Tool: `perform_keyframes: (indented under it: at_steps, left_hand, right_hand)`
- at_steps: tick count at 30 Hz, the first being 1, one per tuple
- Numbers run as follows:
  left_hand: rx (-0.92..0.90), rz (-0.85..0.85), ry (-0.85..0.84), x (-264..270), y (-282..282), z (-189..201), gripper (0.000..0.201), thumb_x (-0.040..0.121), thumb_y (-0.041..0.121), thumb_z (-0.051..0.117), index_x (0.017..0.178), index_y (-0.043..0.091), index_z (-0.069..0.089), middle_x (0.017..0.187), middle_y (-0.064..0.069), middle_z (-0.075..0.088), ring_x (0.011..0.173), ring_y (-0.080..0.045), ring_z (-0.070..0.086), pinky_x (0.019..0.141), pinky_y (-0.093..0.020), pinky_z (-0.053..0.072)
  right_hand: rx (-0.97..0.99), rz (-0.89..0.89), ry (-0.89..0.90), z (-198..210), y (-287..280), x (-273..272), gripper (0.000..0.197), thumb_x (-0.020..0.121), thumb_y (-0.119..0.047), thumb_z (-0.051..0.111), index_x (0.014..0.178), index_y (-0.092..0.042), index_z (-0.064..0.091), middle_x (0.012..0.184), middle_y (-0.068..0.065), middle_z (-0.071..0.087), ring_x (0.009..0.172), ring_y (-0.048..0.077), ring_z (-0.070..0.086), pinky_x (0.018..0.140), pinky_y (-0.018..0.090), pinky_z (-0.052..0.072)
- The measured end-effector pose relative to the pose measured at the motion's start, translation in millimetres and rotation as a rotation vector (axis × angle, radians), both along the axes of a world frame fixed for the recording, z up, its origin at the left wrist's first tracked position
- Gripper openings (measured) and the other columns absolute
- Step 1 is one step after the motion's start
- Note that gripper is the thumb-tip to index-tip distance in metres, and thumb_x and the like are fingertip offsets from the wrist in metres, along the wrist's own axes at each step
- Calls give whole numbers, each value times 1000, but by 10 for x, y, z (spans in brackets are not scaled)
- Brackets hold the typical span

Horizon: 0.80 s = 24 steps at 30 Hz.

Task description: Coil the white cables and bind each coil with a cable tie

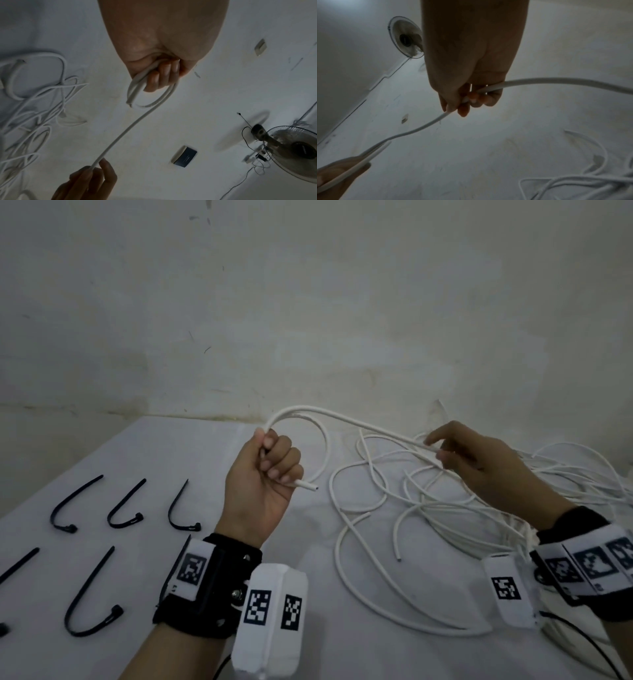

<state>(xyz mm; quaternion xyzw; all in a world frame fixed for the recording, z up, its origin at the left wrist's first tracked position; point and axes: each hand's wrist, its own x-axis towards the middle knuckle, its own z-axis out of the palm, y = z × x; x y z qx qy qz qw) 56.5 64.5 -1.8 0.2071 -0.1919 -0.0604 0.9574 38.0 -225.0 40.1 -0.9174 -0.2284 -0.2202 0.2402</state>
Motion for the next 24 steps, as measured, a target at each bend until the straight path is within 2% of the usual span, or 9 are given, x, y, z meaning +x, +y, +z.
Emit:
perform_keyframes:
  at_steps: [2, 4, 6, 10, 15, 19, 22, 23, 24]
  left_hand:
    - [-6, 43, 25, -2, 0, 5, 33, 89, 25, 38, 59, 17, 47, 49, 7, 31, 40, -4, 29, 40, -15, 31]
    - [-12, 70, 39, 4, 16, 7, 33, 90, 25, 38, 60, 16, 47, 49, 7, 30, 40, -5, 29, 40, -16, 31]
    - [-21, 83, 50, 10, 26, -4, 33, 91, 26, 38, 61, 16, 46, 49, 7, 30, 41, -5, 29, 40, -16, 31]
    - [-9, 105, 48, -9, -14, -11, 25, 88, 25, 40, 65, 16, 42, 50, 7, 29, 41, -5, 29, 41, -16, 32]
    - [119, 121, 8, -62, -100, -18, 17, 81, 25, 44, 70, 16, 36, 50, 7, 28, 42, -5, 28, 42, -16, 32]
    - [216, 82, -23, -144, -214, -14, 18, 82, 26, 43, 70, 15, 34, 50, 7, 28, 42, -5, 27, 42, -16, 30]
    - [333, 64, -28, -181, -266, -50, 22, 89, 29, 40, 76, 12, 37, 55, 1, 30, 48, -8, 31, 46, -19, 31]
    - [385, 59, -37, -191, -283, -72, 25, 93, 31, 39, 83, 8, 42, 62, -6, 32, 56, -13, 35, 51, -21, 32]
    - [430, 52, -49, -206, -301, -89, 30, 95, 33, 40, 91, 4, 45, 71, -10, 34, 64, -19, 36, 55, -24, 34]
  right_hand:
    - [-73, 40, -28, 0, 43, -58, 28, 89, -5, 63, 98, -32, 60, 67, -10, 59, 63, 14, 54, 57, 10, 38]
    - [-160, 109, -48, -24, 124, -130, 22, 86, -7, 68, 98, -26, 66, 75, -18, 58, 67, -2, 55, 60, 5, 38]
    - [-249, 162, -55, -49, 219, -215, 16, 87, -17, 65, 101, -24, 67, 80, -21, 57, 71, -12, 51, 63, 7, 41]
    - [-374, 211, -44, -111, 457, -440, 20, 85, -23, 56, 104, -27, 60, 92, -17, 55, 74, 2, 56, 58, 25, 48]
    - [-614, 241, -219, -66, 834, -621, 13, 81, -12, 64, 94, -17, 64, 86, -4, 55, 51, 19, 52, 35, 28, 38]
    - [-603, 274, -345, 58, 1035, -585, 12, 77, -12, 77, 85, -16, 69, 81, -2, 58, 62, 15, 53, 42, 23, 33]
    - [-459, 346, -306, 126, 1179, -547, 8, 74, -16, 74, 81, -16, 70, 91, -10, 60, 81, 9, 52, 57, 12, 36]
    - [-420, 362, -287, 144, 1212, -532, 7, 74, -17, 72, 80, -16, 69, 91, -9, 62, 80, 9, 55, 58, 16, 44]
    - [-386, 360, -272, 166, 1230, -510, 7, 74, -18, 70, 79, -16, 68, 87, -7, 64, 75, 10, 58, 57, 26, 51]
